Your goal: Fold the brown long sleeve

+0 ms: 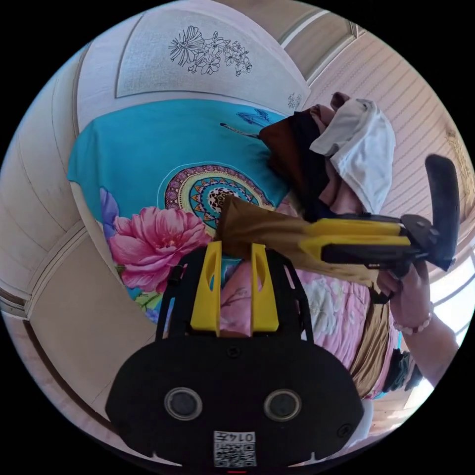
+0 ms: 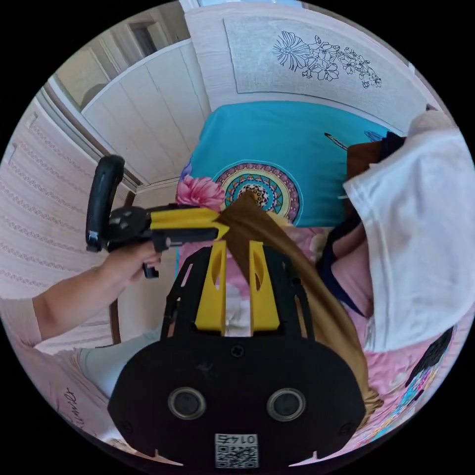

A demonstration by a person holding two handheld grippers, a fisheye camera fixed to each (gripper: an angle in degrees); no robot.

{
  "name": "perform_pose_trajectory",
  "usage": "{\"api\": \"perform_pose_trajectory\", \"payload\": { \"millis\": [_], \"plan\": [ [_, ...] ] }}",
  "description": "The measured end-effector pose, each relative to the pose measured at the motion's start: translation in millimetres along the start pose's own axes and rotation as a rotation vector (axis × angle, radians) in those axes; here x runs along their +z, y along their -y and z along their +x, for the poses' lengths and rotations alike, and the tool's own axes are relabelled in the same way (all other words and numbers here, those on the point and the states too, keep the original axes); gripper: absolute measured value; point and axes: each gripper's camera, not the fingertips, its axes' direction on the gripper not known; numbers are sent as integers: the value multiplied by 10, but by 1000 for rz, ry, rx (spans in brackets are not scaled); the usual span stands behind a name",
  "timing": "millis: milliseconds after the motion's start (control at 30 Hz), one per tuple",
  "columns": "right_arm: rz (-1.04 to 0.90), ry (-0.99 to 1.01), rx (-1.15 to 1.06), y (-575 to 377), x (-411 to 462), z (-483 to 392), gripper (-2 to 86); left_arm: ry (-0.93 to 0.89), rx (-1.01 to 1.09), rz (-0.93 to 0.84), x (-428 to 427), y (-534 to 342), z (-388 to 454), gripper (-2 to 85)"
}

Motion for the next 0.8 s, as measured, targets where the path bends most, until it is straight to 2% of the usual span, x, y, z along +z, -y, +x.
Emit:
{"api": "perform_pose_trajectory", "payload": {
  "millis": [167,267,400,600,667,800],
  "plan": [
    [119,-72,156,608,477,129,88,106,115,105,-15,-323,112,56],
    [7,-55,115,683,801,166,63,116,127,128,-95,-455,123,32],
    [105,9,112,451,289,238,20,40,100,156,-398,-623,109,-5],
    [333,43,118,-829,-1154,337,9,-108,405,282,-1249,-1400,1052,-10],
    [380,30,198,-1645,-1748,455,8,-235,532,309,-1542,-1855,1597,-10],
    [465,13,331,-2971,-2631,572,6,-416,652,304,-1709,-2617,2460,-10]
  ]
}}
